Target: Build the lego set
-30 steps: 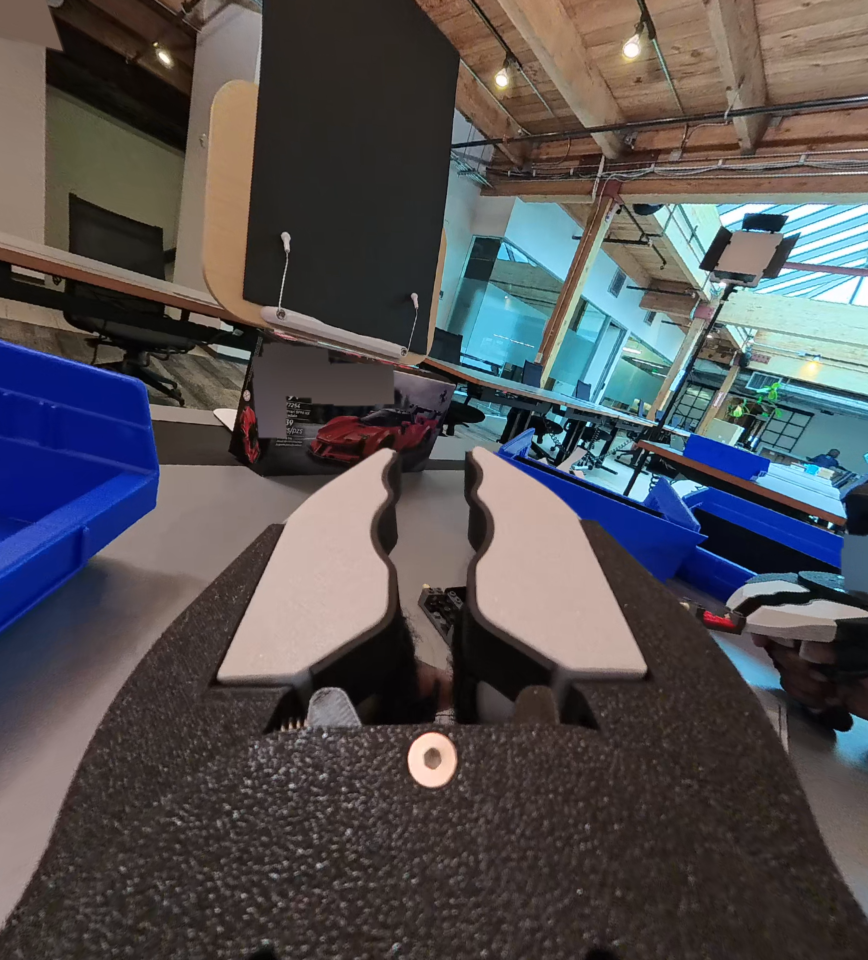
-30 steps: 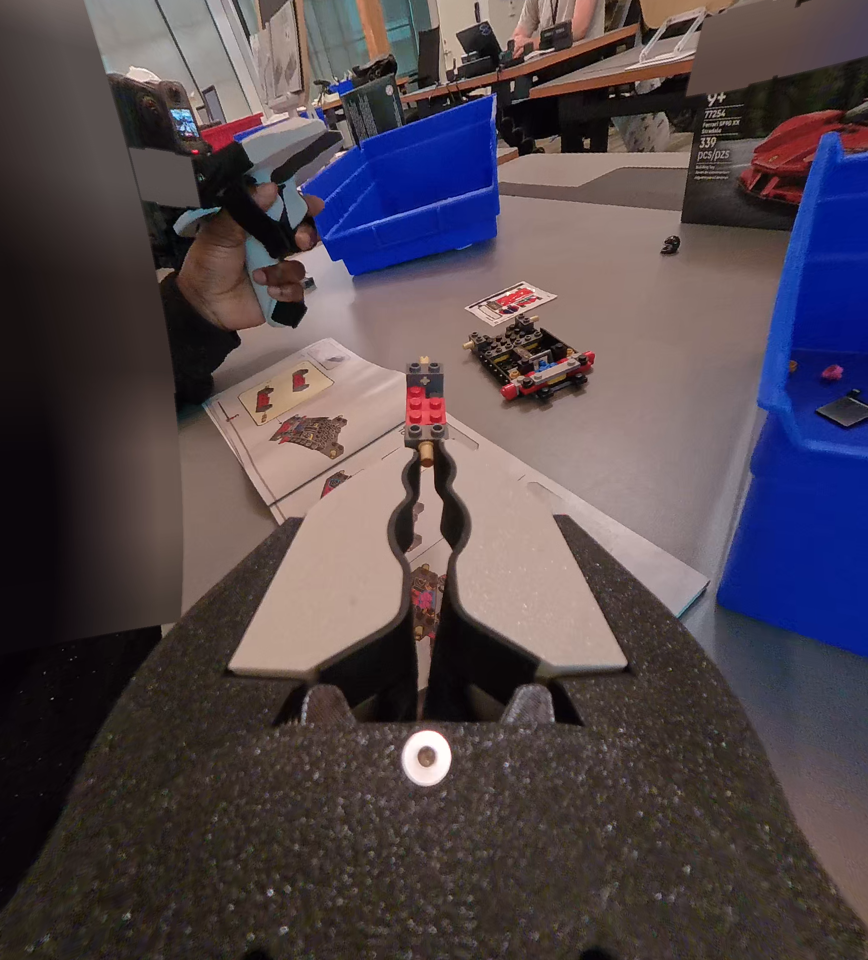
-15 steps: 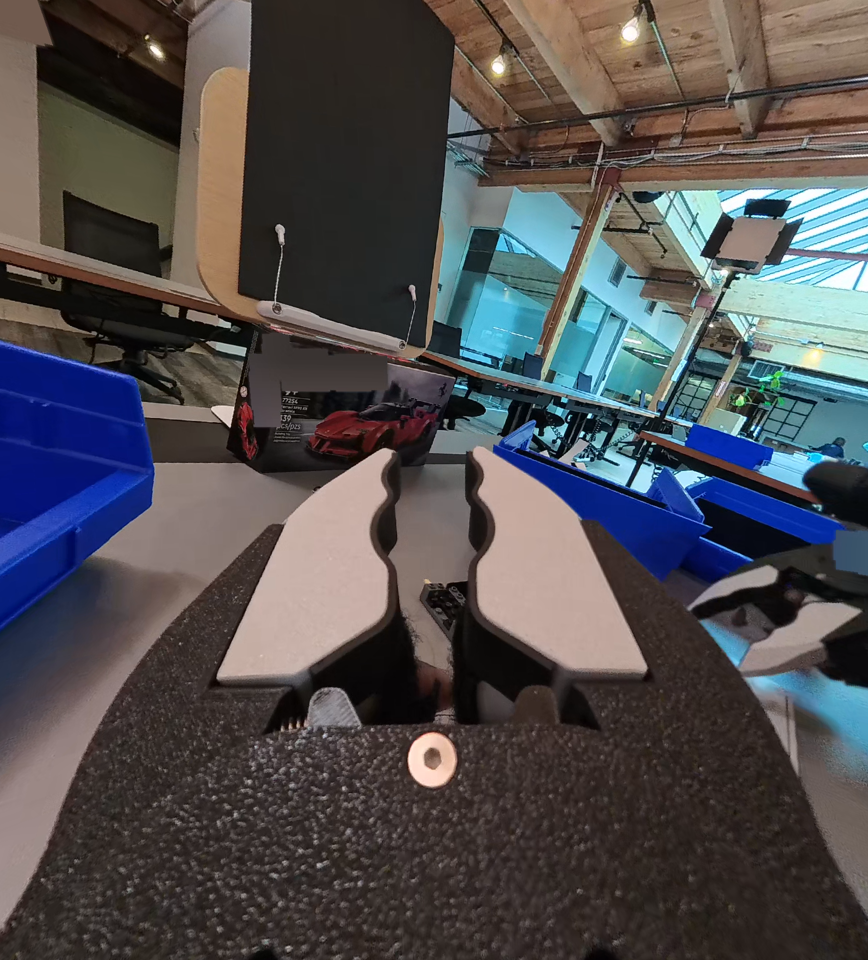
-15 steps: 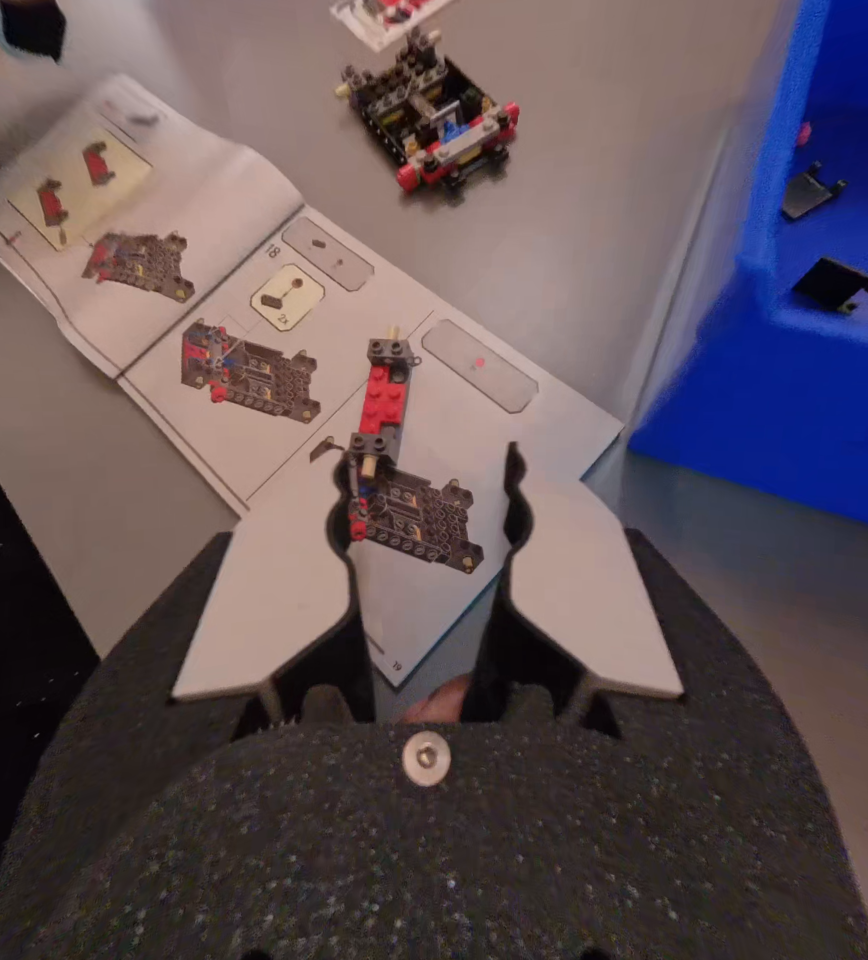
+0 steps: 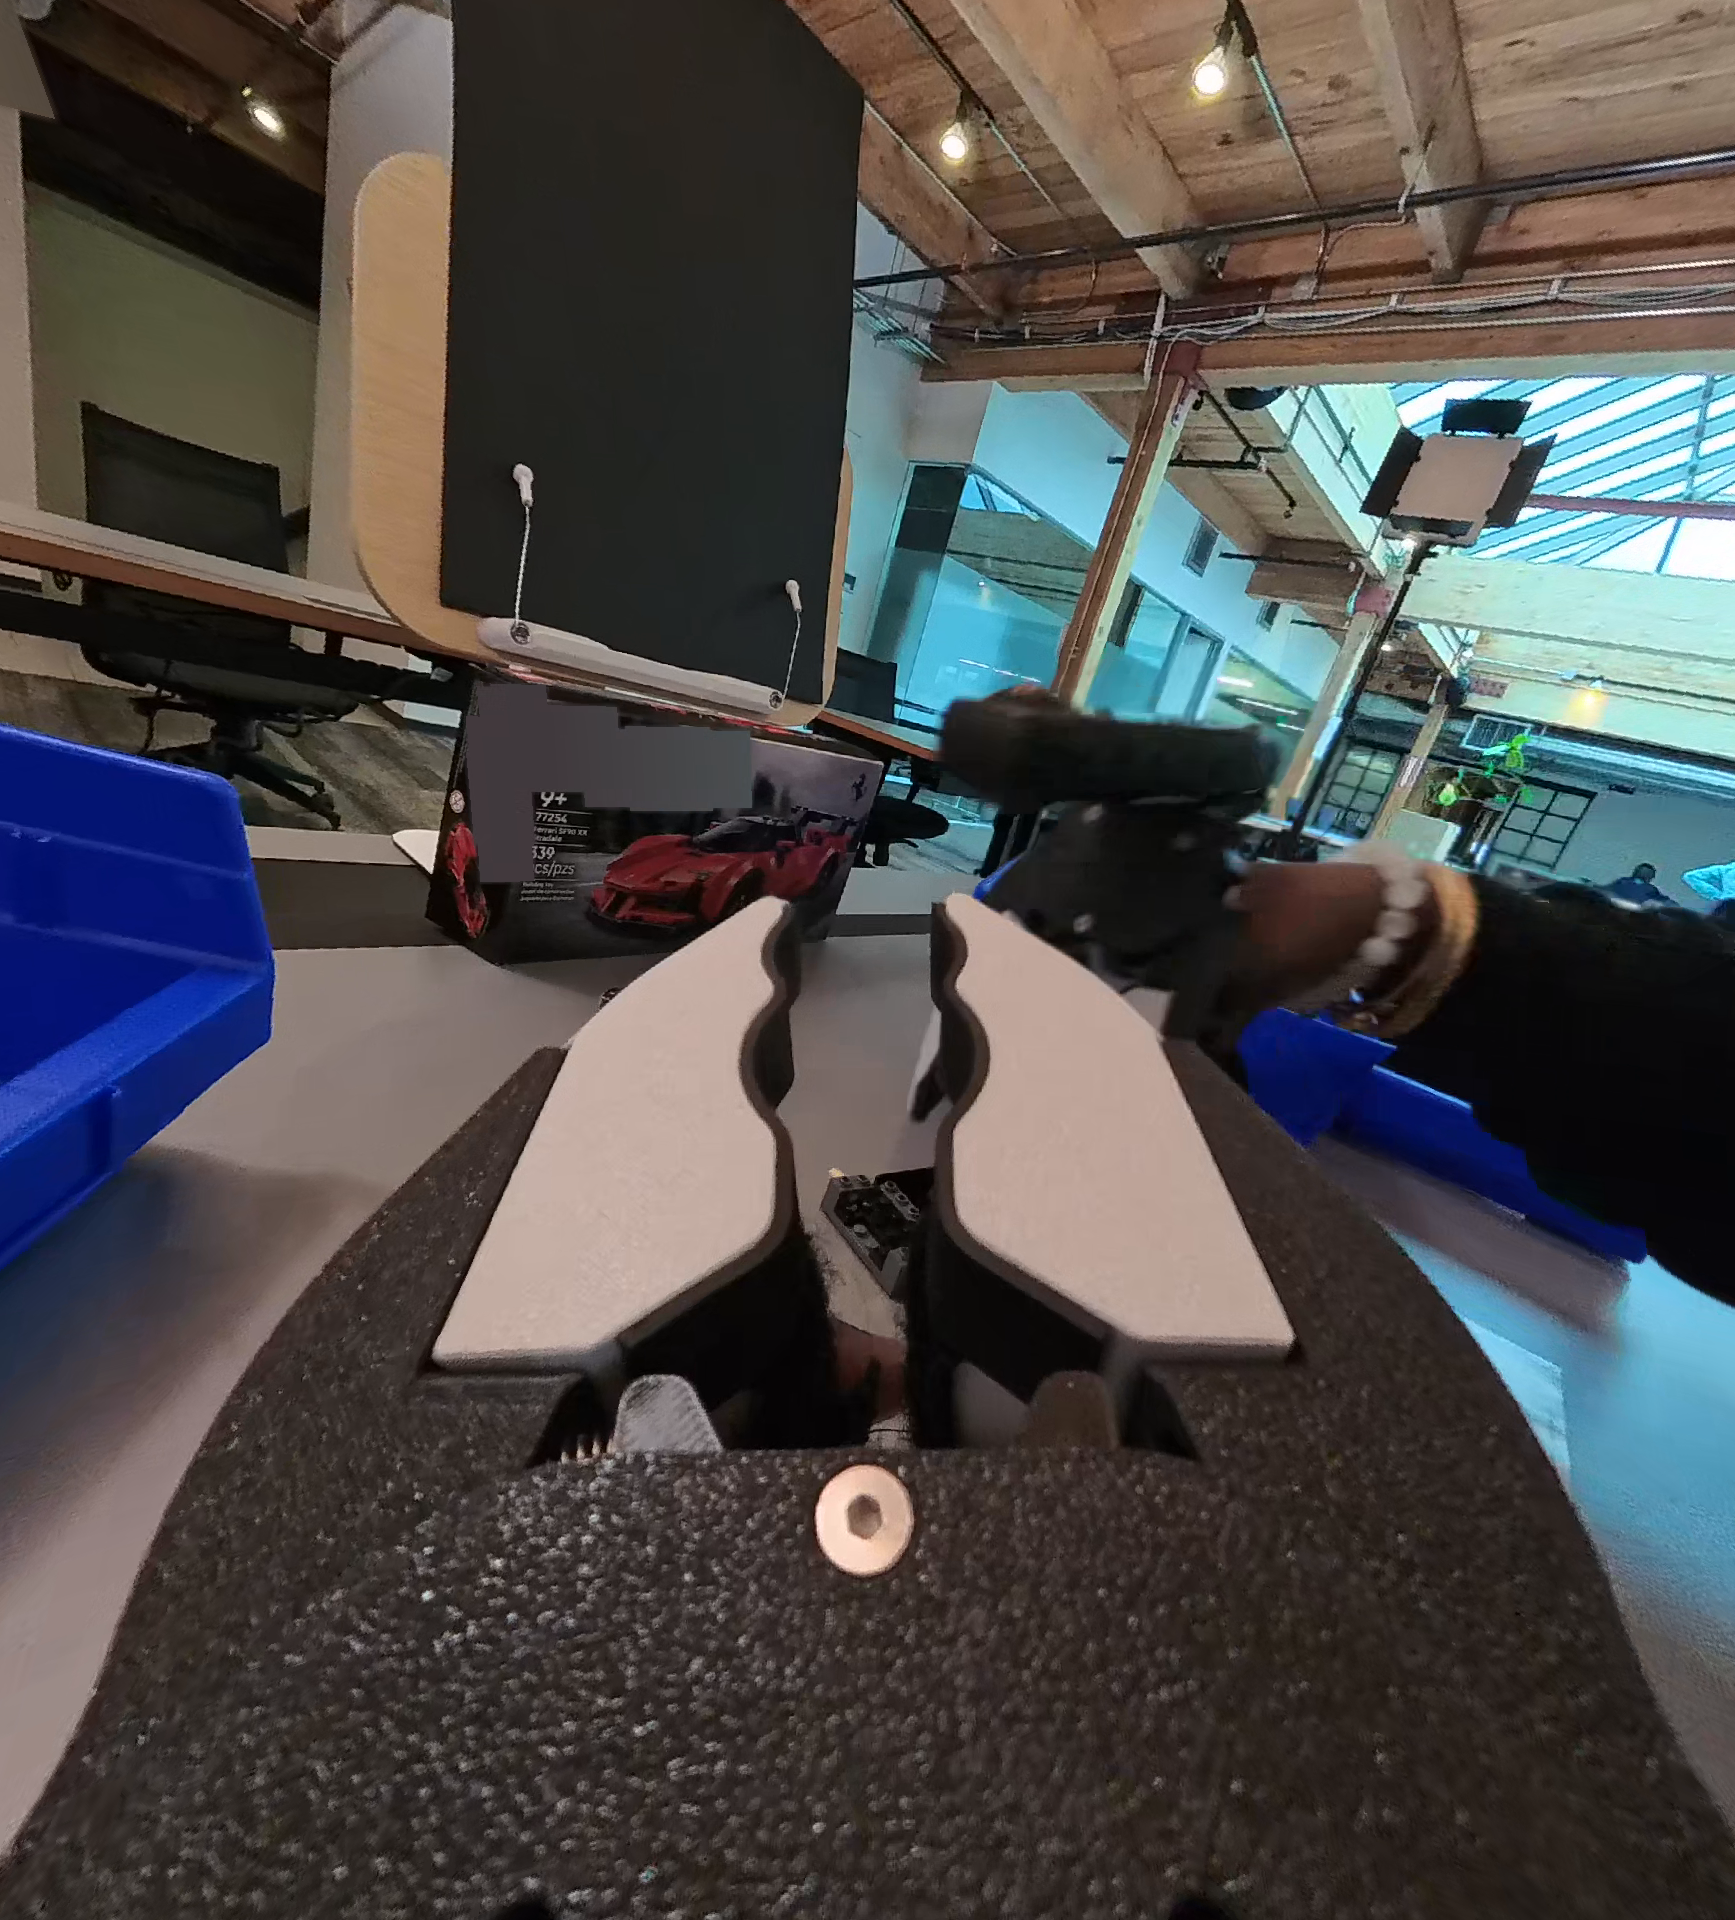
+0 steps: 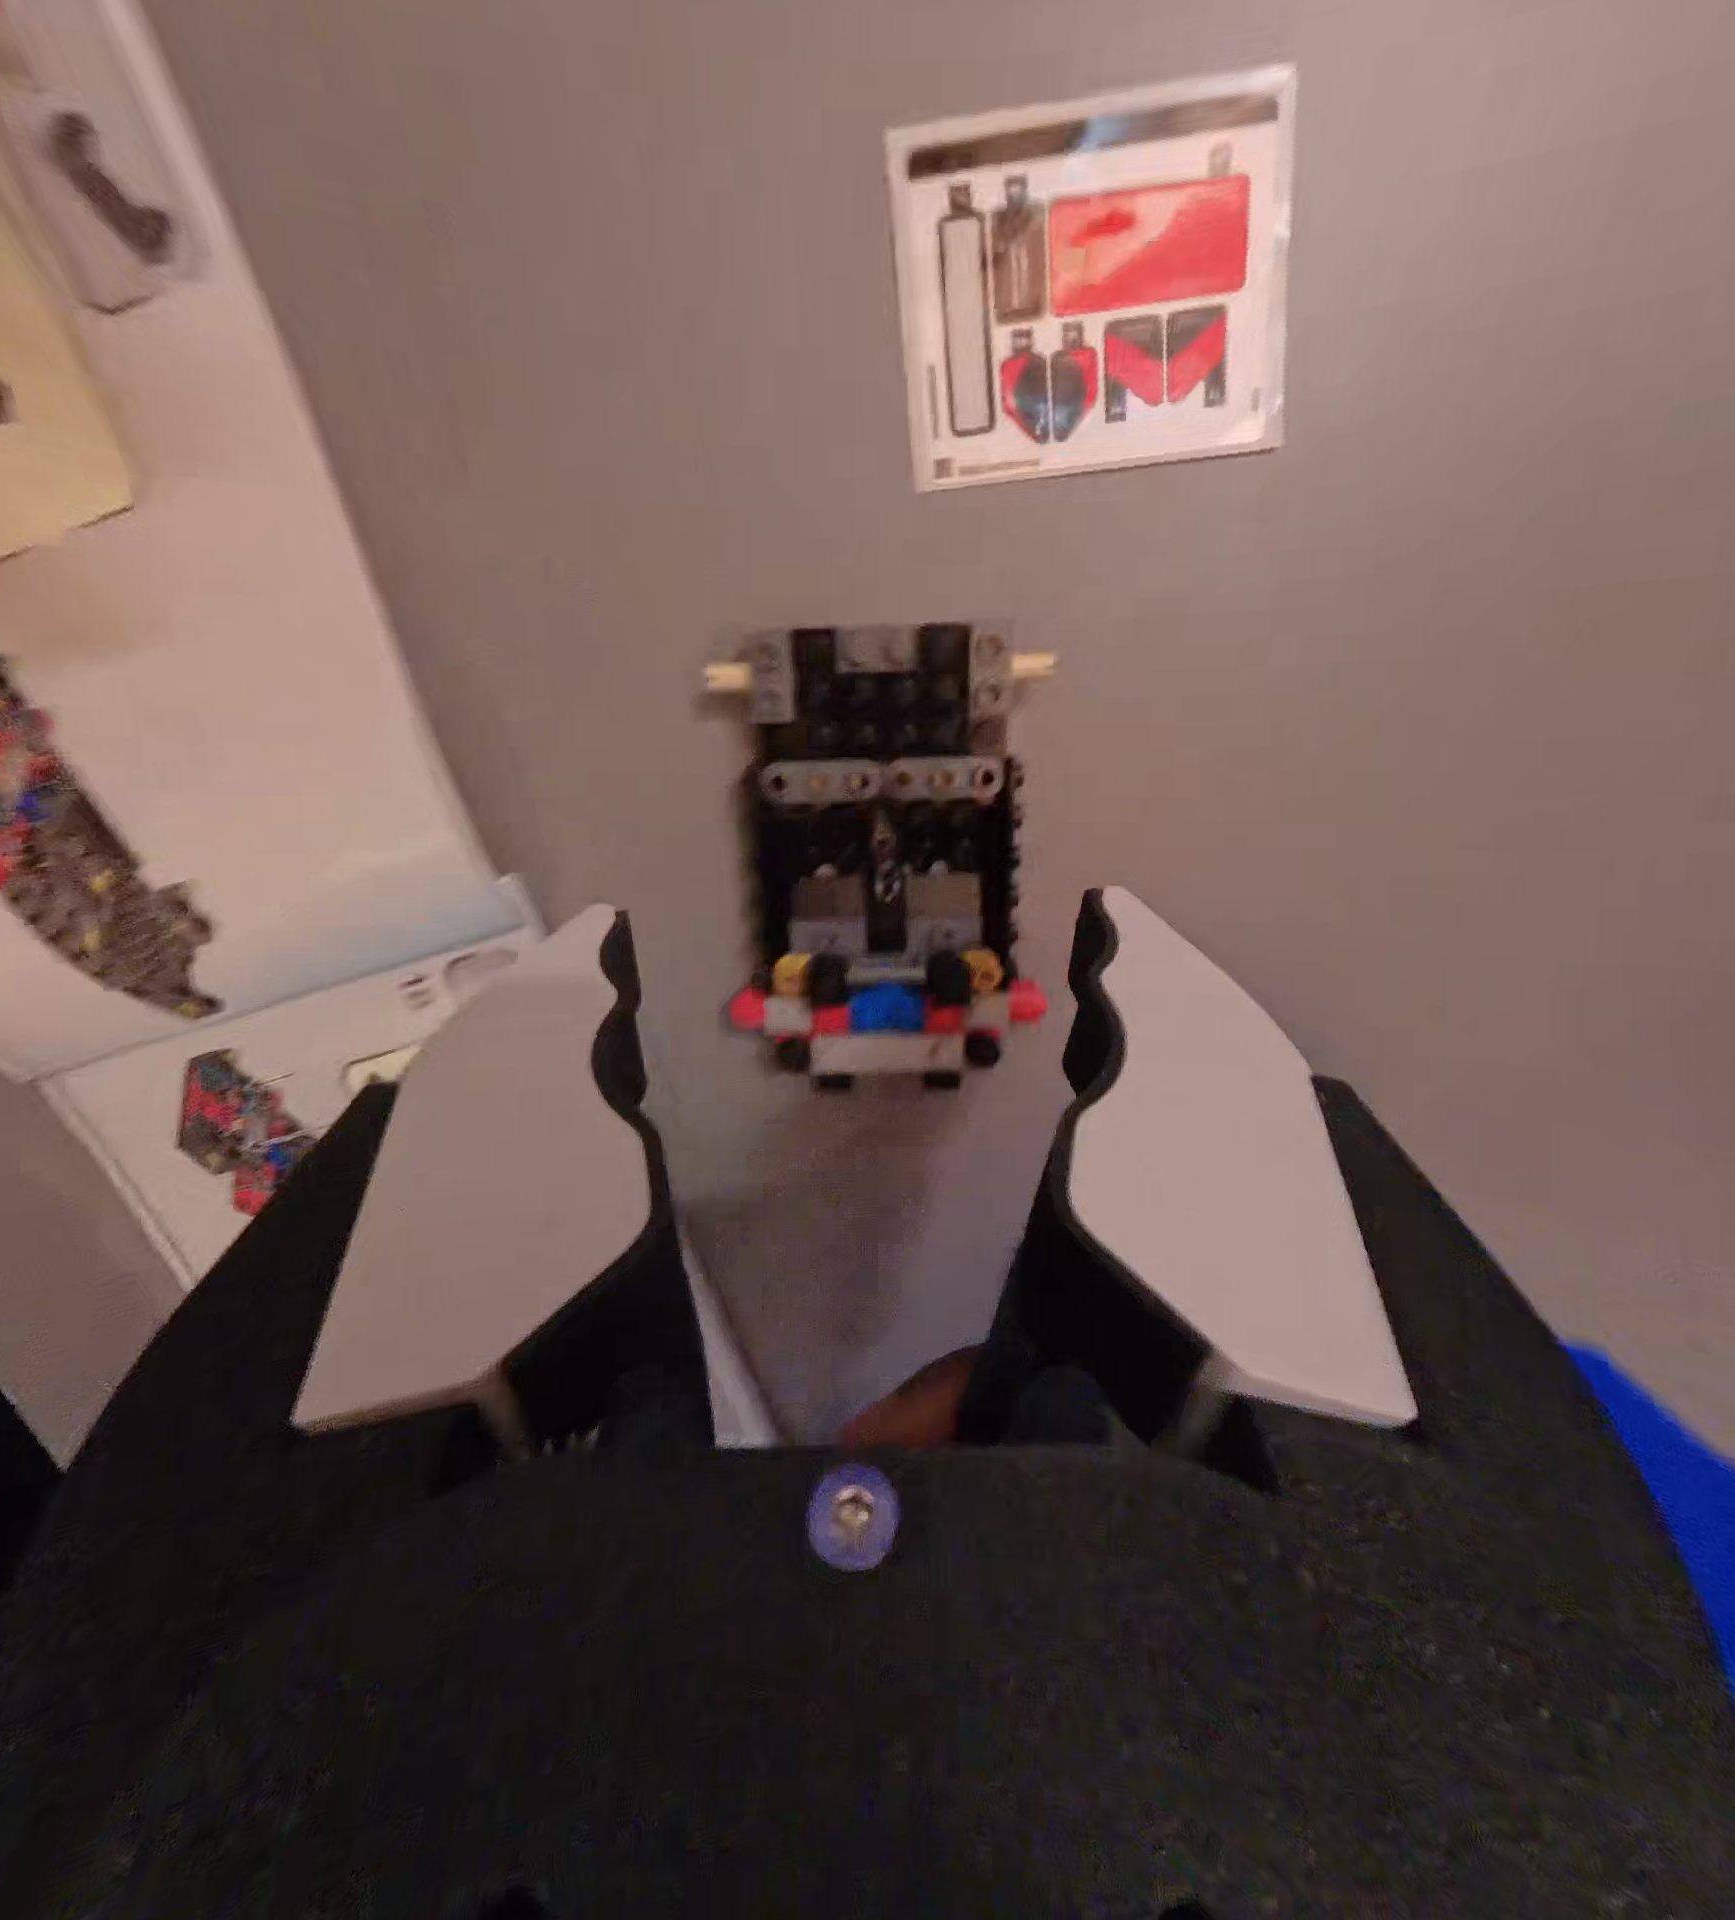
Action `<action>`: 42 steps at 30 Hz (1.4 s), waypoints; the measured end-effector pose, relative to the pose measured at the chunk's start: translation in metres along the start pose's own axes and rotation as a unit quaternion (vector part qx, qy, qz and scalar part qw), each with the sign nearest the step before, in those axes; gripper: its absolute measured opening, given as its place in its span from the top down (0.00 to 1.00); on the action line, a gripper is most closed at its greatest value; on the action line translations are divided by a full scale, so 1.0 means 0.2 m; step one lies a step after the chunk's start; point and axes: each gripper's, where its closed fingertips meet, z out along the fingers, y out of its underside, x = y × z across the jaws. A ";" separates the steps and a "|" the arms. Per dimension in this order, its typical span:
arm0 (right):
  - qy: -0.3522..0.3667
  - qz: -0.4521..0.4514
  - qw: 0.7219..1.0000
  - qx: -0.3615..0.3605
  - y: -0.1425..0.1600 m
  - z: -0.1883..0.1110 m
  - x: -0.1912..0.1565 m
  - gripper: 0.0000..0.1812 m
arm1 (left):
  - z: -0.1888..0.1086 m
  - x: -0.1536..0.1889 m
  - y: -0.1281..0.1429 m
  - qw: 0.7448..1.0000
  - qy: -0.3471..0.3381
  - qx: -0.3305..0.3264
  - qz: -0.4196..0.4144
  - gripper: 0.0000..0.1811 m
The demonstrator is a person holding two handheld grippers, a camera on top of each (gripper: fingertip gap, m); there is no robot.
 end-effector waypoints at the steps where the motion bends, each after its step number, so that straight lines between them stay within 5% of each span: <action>1: -0.010 -0.002 1.000 -0.018 0.00 0.04 0.01 0.55 | 0.00 0.00 0.00 1.000 0.000 0.001 0.001 0.87; 5: 0.001 -0.018 0.998 -0.067 0.05 0.12 0.03 0.51 | 0.00 0.01 0.01 1.000 -0.001 -0.004 0.011 0.87; 11: 0.012 -0.035 0.998 -0.058 0.05 0.12 0.03 0.68 | 0.01 0.01 0.01 1.000 0.001 -0.005 0.009 0.87; 15: 0.017 -0.039 0.998 -0.041 0.05 0.08 0.01 0.68 | 0.00 0.00 0.01 1.000 -0.004 -0.005 0.011 0.87; 24: 0.008 0.012 1.000 0.006 0.18 -0.15 -0.35 0.68 | 0.01 0.00 0.02 1.000 -0.004 -0.009 0.014 0.87; 29: -0.012 0.088 0.996 0.025 0.32 -0.10 -0.57 0.68 | 0.01 0.01 0.03 1.000 -0.001 -0.013 0.016 0.87; 37: 0.019 0.179 0.983 0.039 0.40 0.01 -0.59 0.68 | 0.02 0.02 0.04 1.000 0.001 -0.018 0.021 0.87; 42: 0.028 0.119 0.992 0.041 0.39 0.03 -0.58 0.68 | 0.02 0.03 0.04 0.999 0.004 -0.022 0.023 0.87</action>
